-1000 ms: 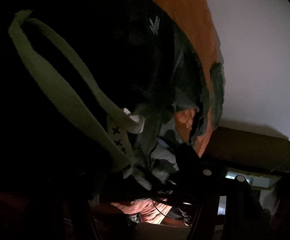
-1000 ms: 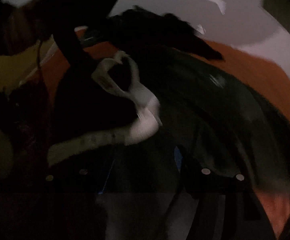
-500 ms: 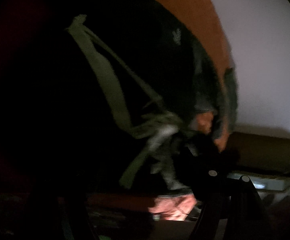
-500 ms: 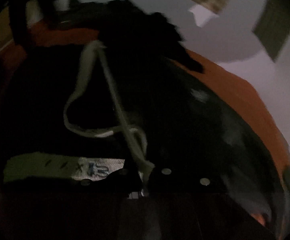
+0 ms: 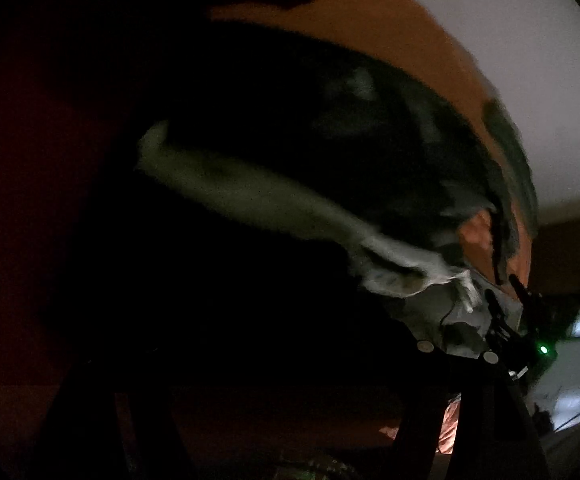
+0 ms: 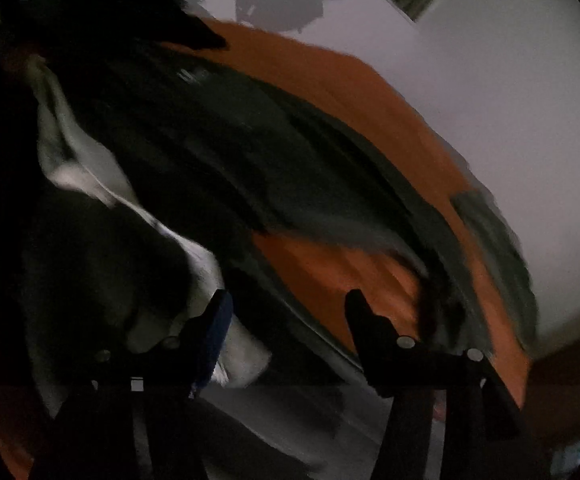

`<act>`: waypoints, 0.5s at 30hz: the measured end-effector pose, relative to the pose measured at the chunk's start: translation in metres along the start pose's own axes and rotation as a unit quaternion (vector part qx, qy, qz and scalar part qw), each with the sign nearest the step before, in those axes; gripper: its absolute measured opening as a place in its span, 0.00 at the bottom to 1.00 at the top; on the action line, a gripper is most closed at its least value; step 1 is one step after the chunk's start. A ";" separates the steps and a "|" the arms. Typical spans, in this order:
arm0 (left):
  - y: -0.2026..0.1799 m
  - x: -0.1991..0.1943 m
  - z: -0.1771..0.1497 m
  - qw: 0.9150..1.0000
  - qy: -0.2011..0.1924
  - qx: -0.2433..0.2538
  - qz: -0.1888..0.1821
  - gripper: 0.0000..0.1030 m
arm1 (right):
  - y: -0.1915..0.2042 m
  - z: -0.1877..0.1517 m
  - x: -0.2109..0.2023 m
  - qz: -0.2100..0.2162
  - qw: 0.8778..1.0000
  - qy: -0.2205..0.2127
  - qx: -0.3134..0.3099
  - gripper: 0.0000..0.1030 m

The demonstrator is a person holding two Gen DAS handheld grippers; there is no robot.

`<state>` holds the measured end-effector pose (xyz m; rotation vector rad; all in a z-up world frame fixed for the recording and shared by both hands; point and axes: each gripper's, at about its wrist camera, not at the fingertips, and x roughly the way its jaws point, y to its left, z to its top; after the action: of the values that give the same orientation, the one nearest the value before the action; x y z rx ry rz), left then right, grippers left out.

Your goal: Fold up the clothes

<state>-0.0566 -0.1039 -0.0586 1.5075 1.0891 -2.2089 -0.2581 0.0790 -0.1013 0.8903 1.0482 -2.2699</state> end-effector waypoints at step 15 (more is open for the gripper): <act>-0.077 0.037 0.076 0.998 -0.021 0.027 -0.057 0.72 | -0.166 -0.102 0.028 0.063 0.953 0.082 0.283 0.64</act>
<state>-0.1698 -0.0966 -0.0436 1.4465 1.1388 -2.3523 -0.3486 0.2532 -0.0927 1.3459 0.3702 -2.4521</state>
